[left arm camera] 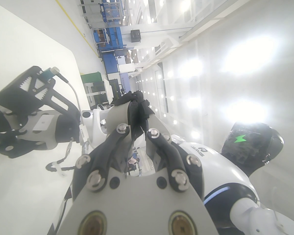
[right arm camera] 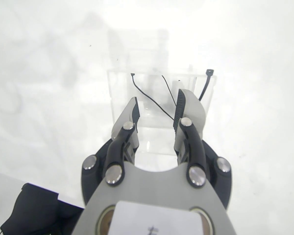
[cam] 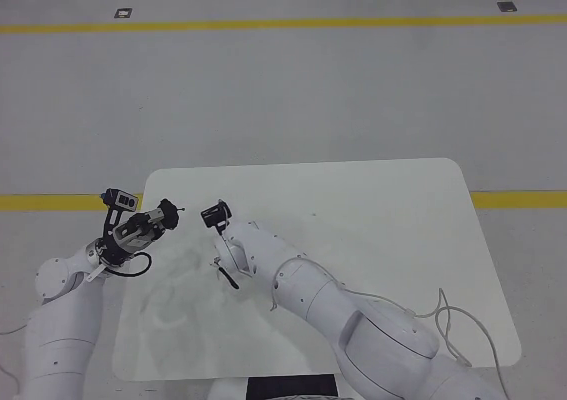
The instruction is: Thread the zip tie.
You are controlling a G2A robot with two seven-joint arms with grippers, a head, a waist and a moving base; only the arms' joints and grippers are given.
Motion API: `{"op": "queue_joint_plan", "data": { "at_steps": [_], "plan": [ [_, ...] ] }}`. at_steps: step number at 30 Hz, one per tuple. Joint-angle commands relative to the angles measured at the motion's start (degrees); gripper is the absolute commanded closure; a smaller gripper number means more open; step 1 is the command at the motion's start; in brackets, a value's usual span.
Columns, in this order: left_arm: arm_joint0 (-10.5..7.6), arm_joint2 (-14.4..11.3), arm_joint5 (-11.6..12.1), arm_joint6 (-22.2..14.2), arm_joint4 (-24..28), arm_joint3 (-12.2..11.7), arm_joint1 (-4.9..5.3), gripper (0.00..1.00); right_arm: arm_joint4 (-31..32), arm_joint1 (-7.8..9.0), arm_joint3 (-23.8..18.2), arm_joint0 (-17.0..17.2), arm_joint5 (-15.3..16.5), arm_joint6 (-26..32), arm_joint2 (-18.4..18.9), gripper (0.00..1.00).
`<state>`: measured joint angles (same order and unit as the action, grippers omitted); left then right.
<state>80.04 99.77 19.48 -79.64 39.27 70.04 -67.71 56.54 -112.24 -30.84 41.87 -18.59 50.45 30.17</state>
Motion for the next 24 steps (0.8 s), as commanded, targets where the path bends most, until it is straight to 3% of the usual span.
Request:
{"op": "queue_joint_plan", "data": {
  "at_steps": [1,15,21,24],
  "plan": [
    [0.0,0.0,0.0,0.0,0.0,0.0,0.0,1.0,-0.1,0.02,0.0,0.0,0.3,0.0,0.0,0.7],
    [0.0,0.0,0.0,0.0,0.0,0.0,0.0,1.0,-0.5,-0.06,0.8,0.0,1.4,0.8,-0.9,0.73],
    [0.0,0.0,0.0,0.0,0.0,0.0,0.0,1.0,-0.6,-0.05,0.6,-0.1,1.1,0.9,-1.4,0.81],
    [0.0,0.0,0.0,0.0,0.0,0.0,0.0,1.0,-0.5,-0.02,0.2,-0.2,0.6,0.9,-1.6,0.77]
  ]
}}
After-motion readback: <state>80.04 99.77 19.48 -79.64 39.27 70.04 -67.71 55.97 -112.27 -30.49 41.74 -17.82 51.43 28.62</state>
